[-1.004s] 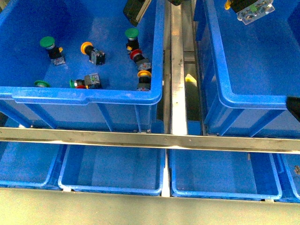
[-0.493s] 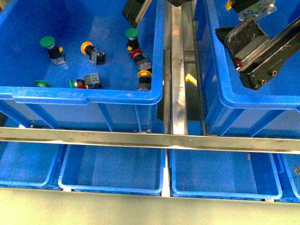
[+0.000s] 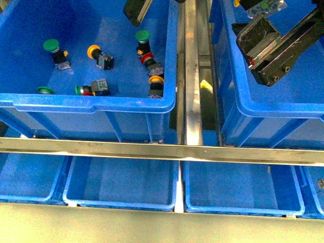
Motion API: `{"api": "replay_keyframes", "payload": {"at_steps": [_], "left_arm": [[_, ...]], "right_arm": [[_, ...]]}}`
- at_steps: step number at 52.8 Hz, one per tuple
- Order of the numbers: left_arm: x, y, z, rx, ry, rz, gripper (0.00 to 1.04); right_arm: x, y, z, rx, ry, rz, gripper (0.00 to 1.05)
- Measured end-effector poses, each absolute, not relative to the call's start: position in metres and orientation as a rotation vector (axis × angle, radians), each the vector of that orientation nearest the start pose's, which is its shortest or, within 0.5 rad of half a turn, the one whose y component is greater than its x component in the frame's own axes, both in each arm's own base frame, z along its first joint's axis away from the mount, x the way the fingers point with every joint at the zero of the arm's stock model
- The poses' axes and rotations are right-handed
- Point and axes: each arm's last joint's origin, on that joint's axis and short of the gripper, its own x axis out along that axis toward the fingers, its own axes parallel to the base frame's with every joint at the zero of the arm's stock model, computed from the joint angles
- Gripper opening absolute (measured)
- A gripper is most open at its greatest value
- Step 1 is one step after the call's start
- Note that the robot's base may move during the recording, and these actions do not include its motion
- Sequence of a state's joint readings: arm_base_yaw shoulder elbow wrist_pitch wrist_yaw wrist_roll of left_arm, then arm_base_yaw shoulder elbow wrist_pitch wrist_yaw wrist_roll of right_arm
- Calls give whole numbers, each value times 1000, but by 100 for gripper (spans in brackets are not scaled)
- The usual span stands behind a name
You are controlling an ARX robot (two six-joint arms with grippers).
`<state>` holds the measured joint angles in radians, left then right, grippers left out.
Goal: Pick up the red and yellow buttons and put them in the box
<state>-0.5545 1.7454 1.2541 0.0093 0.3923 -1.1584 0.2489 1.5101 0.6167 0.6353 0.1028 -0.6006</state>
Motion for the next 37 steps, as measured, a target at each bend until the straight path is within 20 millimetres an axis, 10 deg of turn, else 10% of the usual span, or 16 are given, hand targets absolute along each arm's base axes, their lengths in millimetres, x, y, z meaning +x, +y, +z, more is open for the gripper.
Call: {"api": "replay_keyframes", "payload": {"at_steps": [37], "left_arm": [[333, -215, 251, -1018, 967, -489, 35]], "right_arm": [[290, 83, 193, -665, 170, 255, 98]]}}
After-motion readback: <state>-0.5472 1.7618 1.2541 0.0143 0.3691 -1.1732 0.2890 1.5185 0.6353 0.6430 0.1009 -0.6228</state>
